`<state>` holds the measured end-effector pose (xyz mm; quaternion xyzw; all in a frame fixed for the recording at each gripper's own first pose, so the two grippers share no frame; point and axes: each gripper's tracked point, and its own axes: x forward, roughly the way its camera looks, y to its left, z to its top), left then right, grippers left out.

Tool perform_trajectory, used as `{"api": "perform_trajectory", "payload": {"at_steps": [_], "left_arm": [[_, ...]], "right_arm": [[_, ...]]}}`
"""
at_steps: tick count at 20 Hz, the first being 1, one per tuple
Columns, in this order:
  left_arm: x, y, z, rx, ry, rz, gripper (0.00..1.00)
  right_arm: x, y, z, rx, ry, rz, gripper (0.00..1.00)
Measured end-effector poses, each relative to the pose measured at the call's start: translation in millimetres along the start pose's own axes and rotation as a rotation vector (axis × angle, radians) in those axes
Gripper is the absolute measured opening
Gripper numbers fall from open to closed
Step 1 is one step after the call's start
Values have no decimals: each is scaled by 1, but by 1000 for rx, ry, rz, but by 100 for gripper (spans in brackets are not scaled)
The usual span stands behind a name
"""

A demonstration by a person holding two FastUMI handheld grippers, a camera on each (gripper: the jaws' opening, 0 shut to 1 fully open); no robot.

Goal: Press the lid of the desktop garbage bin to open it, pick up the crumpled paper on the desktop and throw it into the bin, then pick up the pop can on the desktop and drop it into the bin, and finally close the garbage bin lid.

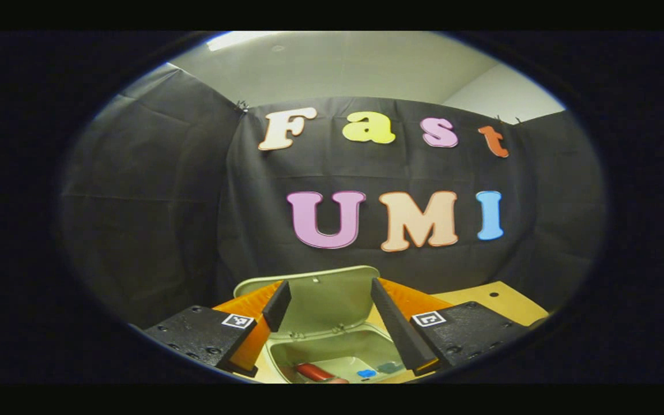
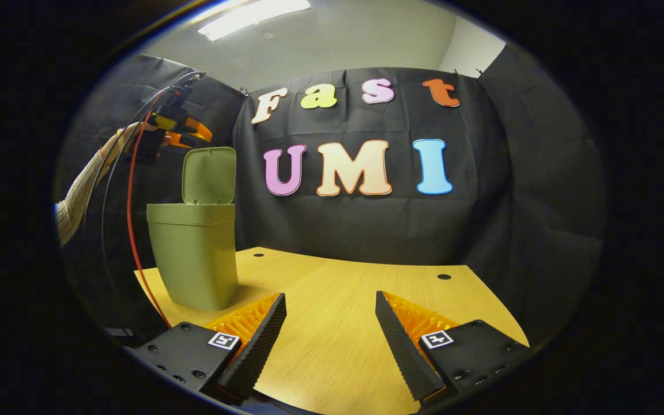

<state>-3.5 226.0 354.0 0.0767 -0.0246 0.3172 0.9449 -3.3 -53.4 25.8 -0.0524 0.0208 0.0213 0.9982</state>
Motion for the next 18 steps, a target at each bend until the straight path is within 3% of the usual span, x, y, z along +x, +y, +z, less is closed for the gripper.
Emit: {"api": "perform_trajectory", "payload": {"at_steps": [7, 10, 18], "left_arm": [[50, 21, 5, 11, 33, 133, 85], [62, 17, -13, 13, 94, 145, 85], [30, -1, -15, -18, 32, 96, 85]], "right_arm": [[4, -2, -7, -6, 22, -10, 98], [6, 4, -7, -17, 25, 6, 98], [12, 8, -13, -17, 47, 27, 98]]}}
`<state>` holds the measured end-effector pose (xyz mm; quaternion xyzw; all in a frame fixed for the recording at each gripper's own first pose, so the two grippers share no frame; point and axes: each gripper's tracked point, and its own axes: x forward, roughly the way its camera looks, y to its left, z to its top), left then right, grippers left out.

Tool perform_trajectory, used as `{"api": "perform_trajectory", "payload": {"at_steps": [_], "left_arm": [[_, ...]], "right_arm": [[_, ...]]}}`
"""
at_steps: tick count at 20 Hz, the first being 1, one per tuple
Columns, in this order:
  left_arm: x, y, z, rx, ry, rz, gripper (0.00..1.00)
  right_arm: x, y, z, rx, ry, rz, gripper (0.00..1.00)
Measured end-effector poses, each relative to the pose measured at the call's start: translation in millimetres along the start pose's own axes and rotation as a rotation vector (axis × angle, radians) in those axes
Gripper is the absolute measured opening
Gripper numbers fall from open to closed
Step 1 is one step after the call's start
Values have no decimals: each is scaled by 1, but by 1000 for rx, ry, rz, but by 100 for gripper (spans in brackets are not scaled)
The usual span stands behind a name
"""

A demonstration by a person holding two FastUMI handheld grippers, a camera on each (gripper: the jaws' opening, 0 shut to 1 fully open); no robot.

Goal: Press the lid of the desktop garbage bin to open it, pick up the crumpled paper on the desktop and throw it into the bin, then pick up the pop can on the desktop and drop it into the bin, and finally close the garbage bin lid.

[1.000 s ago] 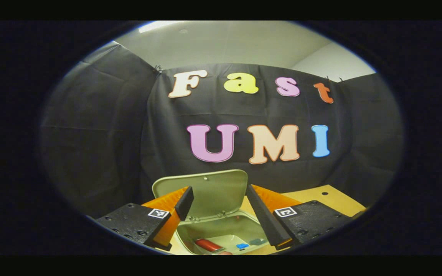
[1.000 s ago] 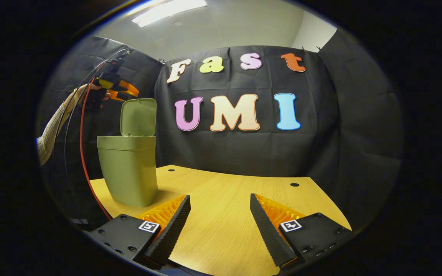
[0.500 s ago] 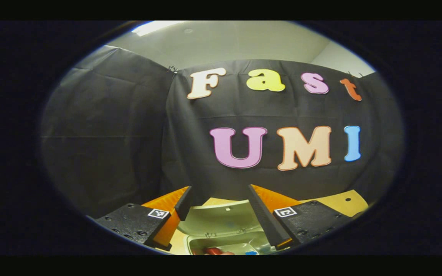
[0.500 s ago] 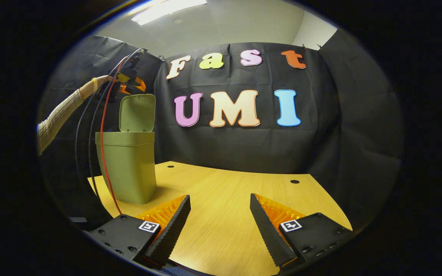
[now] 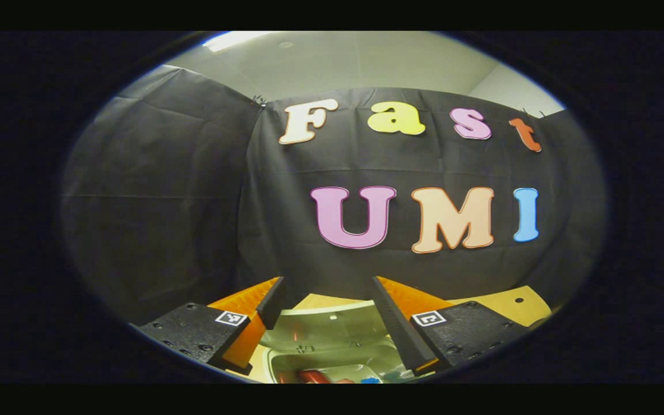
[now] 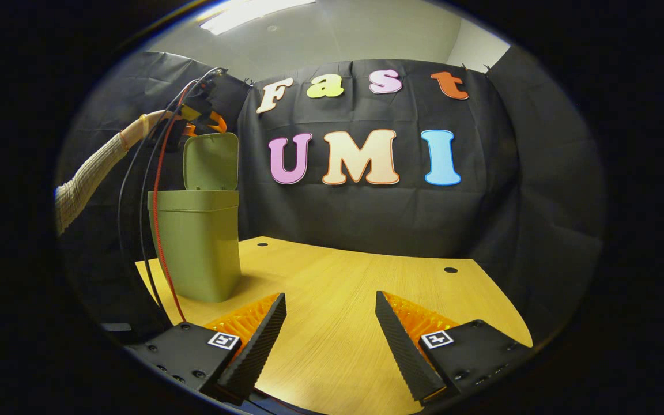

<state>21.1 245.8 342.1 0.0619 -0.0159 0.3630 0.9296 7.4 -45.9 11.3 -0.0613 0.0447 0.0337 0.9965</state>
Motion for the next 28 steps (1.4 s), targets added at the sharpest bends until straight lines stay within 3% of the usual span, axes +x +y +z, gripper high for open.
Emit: {"api": "perform_trajectory", "payload": {"at_steps": [10, 13, 16, 19, 22, 24, 26, 28], "left_arm": [[-91, -30, -54, -6, -87, -110, 85], [-100, -34, -90, -18, -74, -115, 84], [-106, -41, -126, -104, -27, -134, 86], [-99, -35, -151, -134, -4, -98, 87], [-92, -24, -166, -97, 13, -41, 86], [-92, -25, -170, -5, -5, -26, 84], [-93, -26, -166, 55, -74, -21, 83], [-92, -25, -160, 43, -116, -25, 85]], "right_arm": [[-4, -12, 3, 35, -12, -10, 98], [-7, -10, 4, 27, -17, -8, 98], [-10, -10, 7, 24, -26, -5, 98], [-11, -12, 7, 20, -28, -10, 98], [-12, -21, 6, 20, -22, -33, 98], [-13, -24, 7, 35, -22, -35, 98], [-13, -23, 3, 44, -14, -29, 98], [-10, -26, -1, 39, -1, -38, 98]]}}
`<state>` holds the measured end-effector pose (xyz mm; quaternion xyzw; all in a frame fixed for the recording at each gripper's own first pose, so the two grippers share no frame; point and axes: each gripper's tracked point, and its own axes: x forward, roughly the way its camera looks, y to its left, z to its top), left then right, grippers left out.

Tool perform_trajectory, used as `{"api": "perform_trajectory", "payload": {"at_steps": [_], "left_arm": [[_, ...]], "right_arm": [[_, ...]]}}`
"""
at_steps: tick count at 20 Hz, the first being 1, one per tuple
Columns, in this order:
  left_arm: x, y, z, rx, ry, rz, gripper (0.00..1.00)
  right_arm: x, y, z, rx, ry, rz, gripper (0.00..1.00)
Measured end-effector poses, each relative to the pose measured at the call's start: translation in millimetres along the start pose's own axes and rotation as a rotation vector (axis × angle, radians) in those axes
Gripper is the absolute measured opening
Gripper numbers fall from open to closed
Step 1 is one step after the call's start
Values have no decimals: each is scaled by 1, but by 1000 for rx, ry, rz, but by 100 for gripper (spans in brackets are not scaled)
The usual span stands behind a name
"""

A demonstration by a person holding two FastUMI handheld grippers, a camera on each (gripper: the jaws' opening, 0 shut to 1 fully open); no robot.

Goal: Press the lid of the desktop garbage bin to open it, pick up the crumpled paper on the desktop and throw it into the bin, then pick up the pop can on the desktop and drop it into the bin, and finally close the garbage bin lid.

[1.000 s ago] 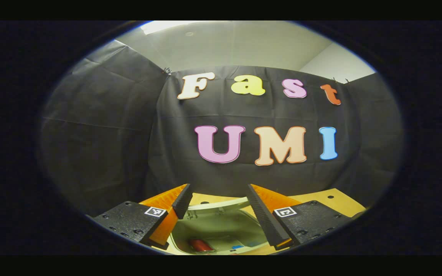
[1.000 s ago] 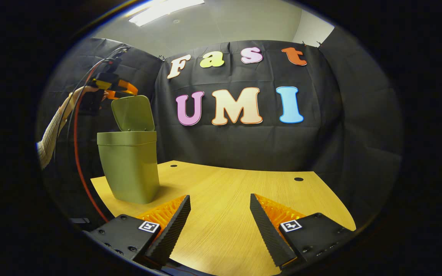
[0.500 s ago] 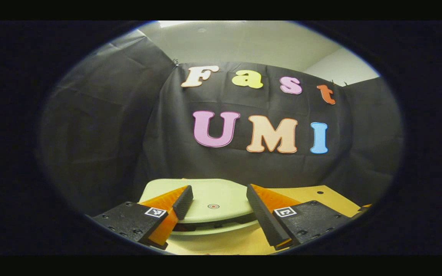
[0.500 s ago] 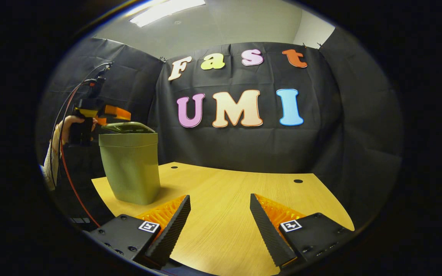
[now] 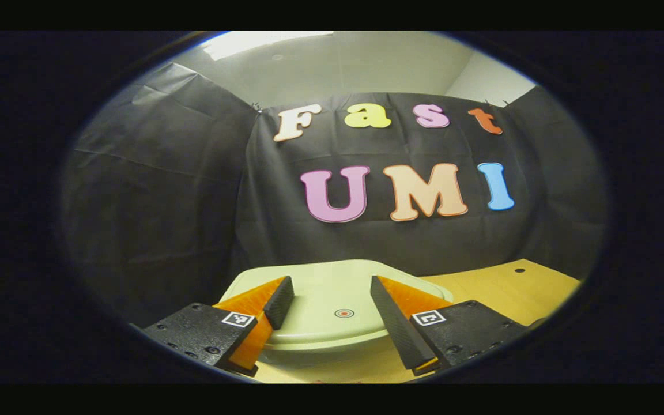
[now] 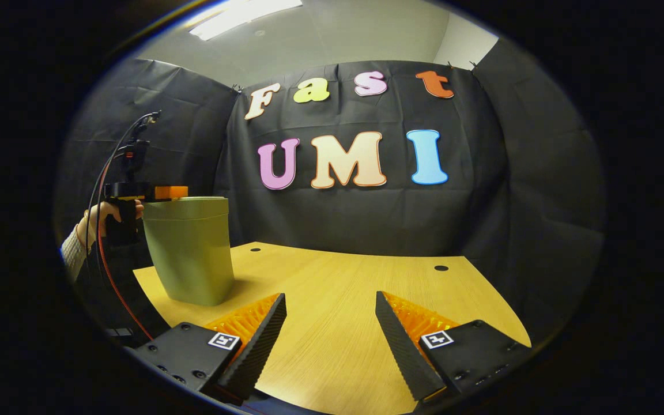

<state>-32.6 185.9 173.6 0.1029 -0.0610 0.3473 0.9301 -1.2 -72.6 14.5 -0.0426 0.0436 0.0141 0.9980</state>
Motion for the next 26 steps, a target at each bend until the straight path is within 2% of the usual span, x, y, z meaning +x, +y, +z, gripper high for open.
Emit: {"api": "perform_trajectory", "payload": {"at_steps": [2, 4, 9, 15, 18, 22, 26], "left_arm": [[-1, -1, -6, -12, 7, 0, 85], [-1, -3, -6, 18, 9, -3, 85], [-3, -7, -6, 23, -1, -24, 84], [-5, -4, 4, 60, -107, -38, 85], [-6, -2, 3, 51, -112, -30, 86], [-8, -5, -2, 40, -62, -63, 89], [-5, -8, -10, 10, 36, -93, 89]], "right_arm": [[1, 3, -5, -14, 15, 6, 98], [1, 8, -4, -25, 17, 17, 98], [-2, 31, 0, -41, 7, 80, 100], [-2, 35, 2, -53, 3, 90, 98], [-1, 31, 1, -42, 6, 83, 98], [1, 27, -1, -33, 14, 74, 98], [3, 28, -4, -27, 23, 78, 98]]}}
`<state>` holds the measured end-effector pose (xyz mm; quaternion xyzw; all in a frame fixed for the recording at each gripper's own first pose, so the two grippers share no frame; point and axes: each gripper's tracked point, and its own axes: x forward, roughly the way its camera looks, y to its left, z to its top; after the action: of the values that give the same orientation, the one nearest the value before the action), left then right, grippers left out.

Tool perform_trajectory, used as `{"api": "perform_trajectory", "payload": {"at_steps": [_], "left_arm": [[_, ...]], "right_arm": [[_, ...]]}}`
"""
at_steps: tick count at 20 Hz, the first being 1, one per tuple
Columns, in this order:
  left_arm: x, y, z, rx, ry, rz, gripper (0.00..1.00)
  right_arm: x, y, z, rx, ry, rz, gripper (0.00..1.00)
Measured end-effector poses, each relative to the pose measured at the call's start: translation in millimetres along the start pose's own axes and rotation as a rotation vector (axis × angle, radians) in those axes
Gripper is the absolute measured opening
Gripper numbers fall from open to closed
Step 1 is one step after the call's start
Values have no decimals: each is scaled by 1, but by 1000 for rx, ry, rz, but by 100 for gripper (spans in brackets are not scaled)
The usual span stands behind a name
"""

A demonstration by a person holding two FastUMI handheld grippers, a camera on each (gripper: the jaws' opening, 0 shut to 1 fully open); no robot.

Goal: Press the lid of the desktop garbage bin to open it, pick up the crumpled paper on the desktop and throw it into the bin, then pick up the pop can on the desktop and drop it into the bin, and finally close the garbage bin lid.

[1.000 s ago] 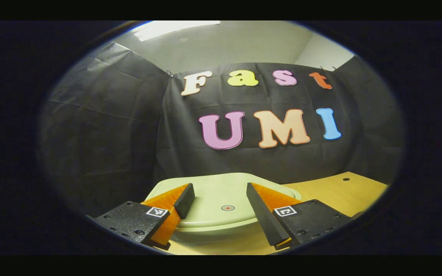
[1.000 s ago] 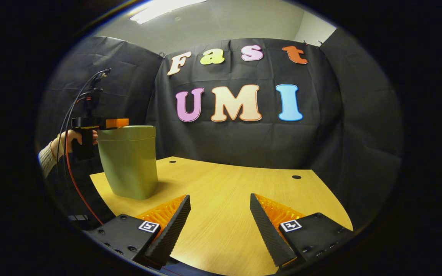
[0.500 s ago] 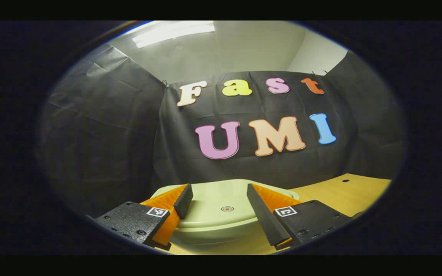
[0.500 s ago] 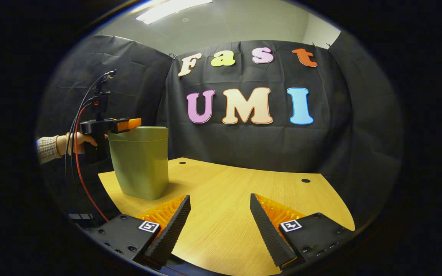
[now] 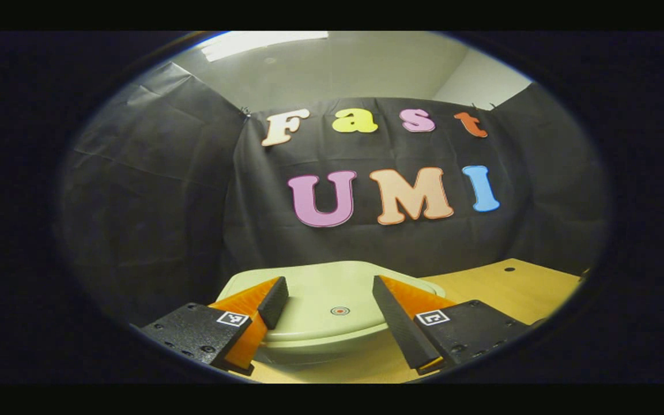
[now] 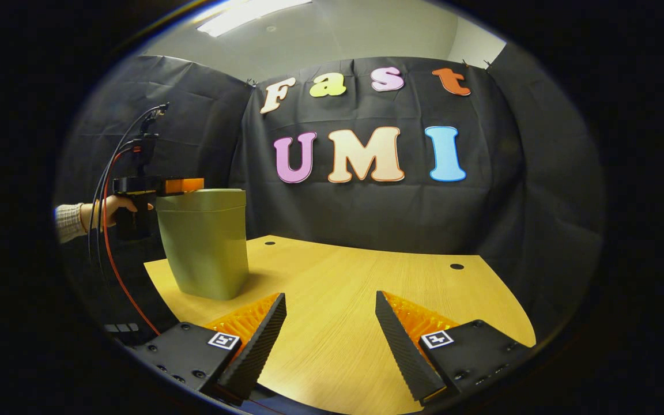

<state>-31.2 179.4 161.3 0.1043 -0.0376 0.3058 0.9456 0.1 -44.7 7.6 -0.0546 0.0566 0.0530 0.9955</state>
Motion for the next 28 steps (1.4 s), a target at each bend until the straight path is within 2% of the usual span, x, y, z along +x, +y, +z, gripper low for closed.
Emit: {"api": "perform_trajectory", "payload": {"at_steps": [9, 13, 16, 21, 24, 25, 26, 28], "left_arm": [[3, -1, -5, 17, 116, -42, 90], [0, -1, -3, -33, 104, -57, 92], [1, -1, 0, -32, 106, -59, 92], [5, -10, 6, 66, 74, -153, 91], [7, -5, 5, 57, 102, -143, 92], [9, -4, 6, 71, 111, -128, 89], [8, -3, 12, 74, 103, -122, 93], [5, -12, 25, 83, 69, -139, 92]], "right_arm": [[1, 0, -1, 3, 7, 12, 98], [-5, -9, 5, 22, -15, -3, 98], [-7, -17, 9, 49, -32, -16, 98], [-12, -25, 11, 66, -43, -35, 98], [-12, -29, 11, 74, -47, -49, 98], [-12, -31, 9, 74, -44, -53, 98], [-11, -32, 8, 76, -39, -55, 98], [-9, -30, 8, 79, -35, -51, 98]]}}
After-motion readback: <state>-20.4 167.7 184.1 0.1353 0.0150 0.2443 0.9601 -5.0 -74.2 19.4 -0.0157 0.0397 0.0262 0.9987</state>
